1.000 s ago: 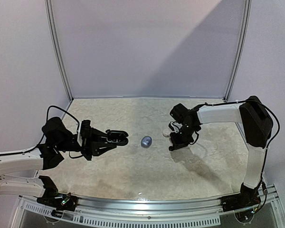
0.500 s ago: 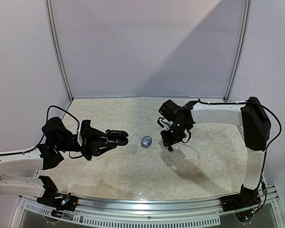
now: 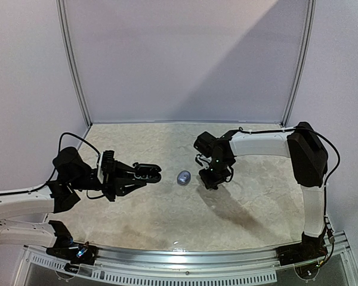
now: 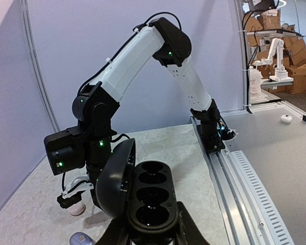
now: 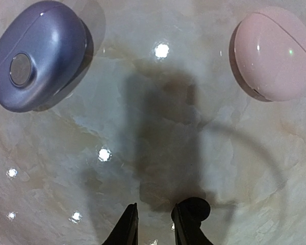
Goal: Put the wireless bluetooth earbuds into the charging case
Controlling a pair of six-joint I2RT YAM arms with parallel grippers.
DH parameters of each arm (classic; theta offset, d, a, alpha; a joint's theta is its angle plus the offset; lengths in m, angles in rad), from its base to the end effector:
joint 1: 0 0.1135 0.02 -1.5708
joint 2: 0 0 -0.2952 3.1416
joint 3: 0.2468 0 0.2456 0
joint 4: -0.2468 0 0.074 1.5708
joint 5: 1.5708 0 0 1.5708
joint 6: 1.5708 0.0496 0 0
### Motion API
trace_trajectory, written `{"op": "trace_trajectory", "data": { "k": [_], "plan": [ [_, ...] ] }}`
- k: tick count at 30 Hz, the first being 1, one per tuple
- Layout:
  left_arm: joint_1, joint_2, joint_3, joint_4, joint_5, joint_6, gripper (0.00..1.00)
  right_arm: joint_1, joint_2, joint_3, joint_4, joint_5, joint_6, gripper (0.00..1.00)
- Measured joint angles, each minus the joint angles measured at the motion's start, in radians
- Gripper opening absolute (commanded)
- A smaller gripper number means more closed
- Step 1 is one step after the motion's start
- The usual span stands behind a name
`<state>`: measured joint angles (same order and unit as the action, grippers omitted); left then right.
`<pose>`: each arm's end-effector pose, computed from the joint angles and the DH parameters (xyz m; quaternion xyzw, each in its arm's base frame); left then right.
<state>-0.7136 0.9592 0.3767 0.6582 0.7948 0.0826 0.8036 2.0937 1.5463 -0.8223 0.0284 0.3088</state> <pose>0.1211 -0.1517 0.2825 0.5046 0.4678 -0.4599 0.5612 0.2972 0.3062 0.1754 -0.2422 0.9649 0.0410 0.0927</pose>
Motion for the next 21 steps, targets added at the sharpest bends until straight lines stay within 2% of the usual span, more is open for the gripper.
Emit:
{"op": "trace_trajectory", "data": {
  "k": [21],
  "plan": [
    [0.000, 0.000, 0.000, -0.006, -0.008, 0.000, 0.00, -0.001, 0.006, 0.005, -0.050, 0.113, 0.010, 0.22]
  ]
}}
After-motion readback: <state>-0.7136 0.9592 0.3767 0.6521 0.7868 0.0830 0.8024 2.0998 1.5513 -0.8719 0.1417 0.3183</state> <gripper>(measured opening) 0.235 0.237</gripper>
